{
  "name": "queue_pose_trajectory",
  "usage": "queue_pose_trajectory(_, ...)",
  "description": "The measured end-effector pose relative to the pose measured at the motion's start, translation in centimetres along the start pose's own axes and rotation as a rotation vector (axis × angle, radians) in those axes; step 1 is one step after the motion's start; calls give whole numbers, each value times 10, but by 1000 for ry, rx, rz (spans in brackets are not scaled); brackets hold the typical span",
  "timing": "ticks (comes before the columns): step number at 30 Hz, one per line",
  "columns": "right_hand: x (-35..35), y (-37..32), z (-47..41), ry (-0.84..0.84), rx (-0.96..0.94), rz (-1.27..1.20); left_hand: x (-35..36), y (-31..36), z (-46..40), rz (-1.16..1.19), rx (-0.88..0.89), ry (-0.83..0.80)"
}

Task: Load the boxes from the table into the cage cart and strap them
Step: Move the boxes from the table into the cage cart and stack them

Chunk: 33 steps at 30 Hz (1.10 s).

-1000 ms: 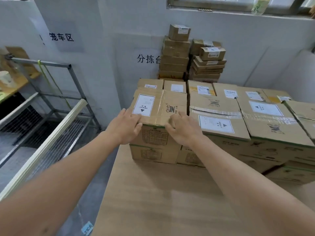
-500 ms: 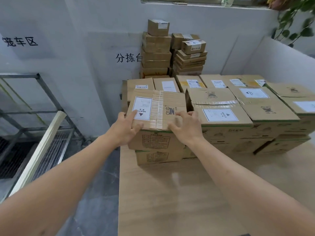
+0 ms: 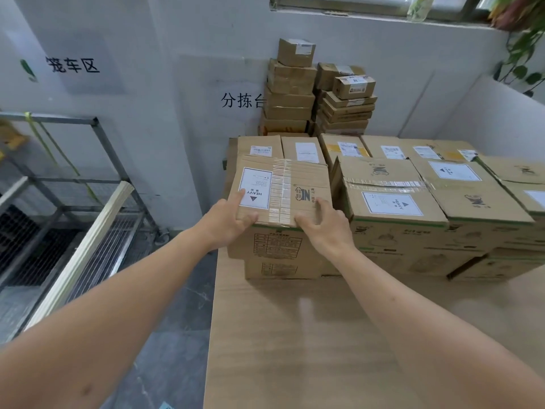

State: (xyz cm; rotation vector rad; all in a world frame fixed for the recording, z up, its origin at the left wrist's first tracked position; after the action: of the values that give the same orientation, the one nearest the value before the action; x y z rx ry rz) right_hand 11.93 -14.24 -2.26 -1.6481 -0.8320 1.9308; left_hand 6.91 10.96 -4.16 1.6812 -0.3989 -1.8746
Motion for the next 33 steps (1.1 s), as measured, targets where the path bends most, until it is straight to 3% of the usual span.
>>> queue_pose_trajectory(16, 32, -91, 55, -54, -389, 12, -68, -37, 123, 3, -166, 314)
queue_pose_trajectory(25, 124, -157, 78, -160, -470, 31, -114, -132, 181, 13, -293, 407)
queue_pose_trajectory(33, 234, -227, 96, -210, -472, 21, -163, -252, 203, 22, -325, 364)
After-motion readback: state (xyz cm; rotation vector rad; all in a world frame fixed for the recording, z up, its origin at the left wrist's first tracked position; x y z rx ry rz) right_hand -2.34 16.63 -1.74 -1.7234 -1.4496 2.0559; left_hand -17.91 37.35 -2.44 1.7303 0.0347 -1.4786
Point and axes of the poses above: each hand's wrist, its own z-axis away from the middle knuckle, its own x-axis out of the palm, y = z × x, the point moved 6 cm from there along -z, towards the middle knuckle, and after that the axes turned 2 degrees about -z, right-handed, at the moved point
